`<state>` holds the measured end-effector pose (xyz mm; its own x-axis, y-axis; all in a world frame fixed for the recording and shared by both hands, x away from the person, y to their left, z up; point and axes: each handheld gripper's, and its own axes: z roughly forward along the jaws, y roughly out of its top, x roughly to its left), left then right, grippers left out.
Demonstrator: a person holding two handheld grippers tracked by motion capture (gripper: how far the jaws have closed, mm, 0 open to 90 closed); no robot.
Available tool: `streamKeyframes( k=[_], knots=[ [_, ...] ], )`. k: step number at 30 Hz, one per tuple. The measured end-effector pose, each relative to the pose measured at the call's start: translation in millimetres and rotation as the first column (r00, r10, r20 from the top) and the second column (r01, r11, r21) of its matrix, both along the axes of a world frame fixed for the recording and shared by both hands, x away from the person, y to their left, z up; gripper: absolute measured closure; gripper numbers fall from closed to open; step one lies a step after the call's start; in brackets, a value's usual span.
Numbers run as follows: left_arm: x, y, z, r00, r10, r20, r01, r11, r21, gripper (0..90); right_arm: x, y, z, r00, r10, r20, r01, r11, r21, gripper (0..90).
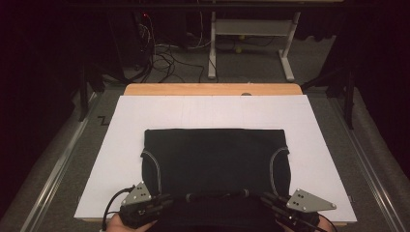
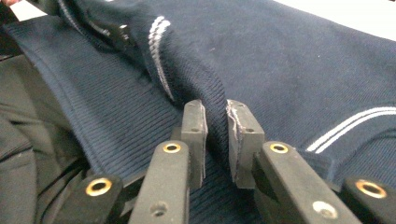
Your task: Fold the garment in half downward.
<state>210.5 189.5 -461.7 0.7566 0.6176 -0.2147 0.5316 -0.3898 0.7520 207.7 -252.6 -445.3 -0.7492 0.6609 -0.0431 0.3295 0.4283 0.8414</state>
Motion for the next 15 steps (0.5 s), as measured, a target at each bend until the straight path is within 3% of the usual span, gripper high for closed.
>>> streamKeyframes(
  k=[5,7,15],
  knots=[
    [-7.4,3.2,2.8,0.9999,0.015,0.007,-0.015,0.9995,-0.027,54.2,-7.9,-4.2,-0.6,0.9999,0.007,-0.014,-0.007,1.0,0.023,71.3],
    [-9.2,6.8,4.9,0.9983,0.051,0.028,-0.05,0.9984,-0.029,50.0,-10.1,-6.4,0.7,0.9999,0.005,-0.013,-0.005,0.999,0.042,69.6],
    [2.1,21.4,-2.1,0.9917,0.124,0.035,-0.123,0.9923,-0.012,45.7,-3.6,-11.9,-4.2,0.9987,-0.049,-0.012,0.049,0.998,0.038,62.2]
  ],
)
